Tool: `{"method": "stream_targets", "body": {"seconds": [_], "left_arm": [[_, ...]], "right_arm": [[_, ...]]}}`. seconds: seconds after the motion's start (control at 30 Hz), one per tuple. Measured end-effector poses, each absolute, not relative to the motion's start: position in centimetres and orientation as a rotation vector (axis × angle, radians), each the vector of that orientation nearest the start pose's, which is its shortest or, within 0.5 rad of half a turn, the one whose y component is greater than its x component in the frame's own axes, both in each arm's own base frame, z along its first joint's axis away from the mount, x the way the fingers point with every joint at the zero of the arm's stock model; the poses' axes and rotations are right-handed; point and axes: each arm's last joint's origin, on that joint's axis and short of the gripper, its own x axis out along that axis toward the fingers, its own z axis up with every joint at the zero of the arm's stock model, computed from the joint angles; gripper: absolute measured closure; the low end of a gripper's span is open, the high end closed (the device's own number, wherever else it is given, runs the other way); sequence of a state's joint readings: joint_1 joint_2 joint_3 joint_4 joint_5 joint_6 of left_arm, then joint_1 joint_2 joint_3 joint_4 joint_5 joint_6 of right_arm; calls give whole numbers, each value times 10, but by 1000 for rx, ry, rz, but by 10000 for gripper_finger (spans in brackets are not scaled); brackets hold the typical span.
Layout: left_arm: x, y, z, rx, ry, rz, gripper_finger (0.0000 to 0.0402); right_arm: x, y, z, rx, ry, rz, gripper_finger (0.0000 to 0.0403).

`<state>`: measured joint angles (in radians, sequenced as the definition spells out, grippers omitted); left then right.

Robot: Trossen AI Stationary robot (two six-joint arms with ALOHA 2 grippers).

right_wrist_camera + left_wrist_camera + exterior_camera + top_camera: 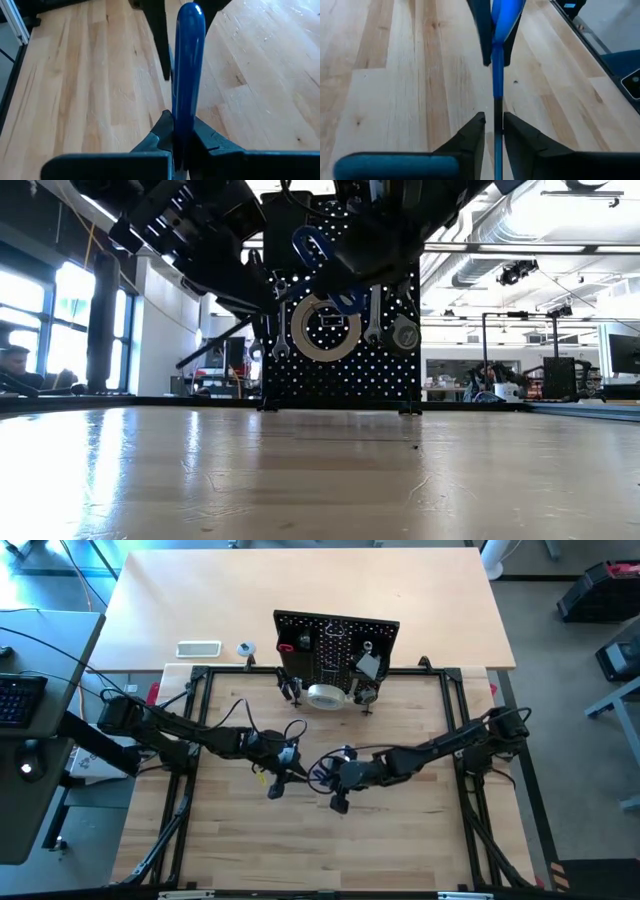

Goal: Hang tools onto peg board
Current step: Hang the blue allen wrench on the pegboard

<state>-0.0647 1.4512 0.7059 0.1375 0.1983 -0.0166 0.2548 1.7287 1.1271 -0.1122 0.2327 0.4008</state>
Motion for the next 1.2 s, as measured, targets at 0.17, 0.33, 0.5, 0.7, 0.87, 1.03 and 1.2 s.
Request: {"method": "stream_targets", "body": {"seconds": [0.17,0.33,0.5,0.7,0.87,1.03,1.2], "left_arm": [[288,-22,190,-66,600,-232,307],[288,-17,190,-80,600,-220,270],[288,-17,190,-81,600,-223,289],[288,-17,190,-81,600,-222,330],[289,-17,190,-80,592,-224,336],[289,-17,191,-62,584,-225,358],[290,-16,191,-26,571,-230,392]], "right_arm": [[360,85,212,211,681,-118,393],[361,85,212,208,680,-117,393],[361,84,213,207,673,-117,393],[364,80,214,215,646,-121,393],[365,80,216,219,625,-117,394],[365,80,216,217,625,-119,394],[364,80,215,215,635,-125,393]]}}
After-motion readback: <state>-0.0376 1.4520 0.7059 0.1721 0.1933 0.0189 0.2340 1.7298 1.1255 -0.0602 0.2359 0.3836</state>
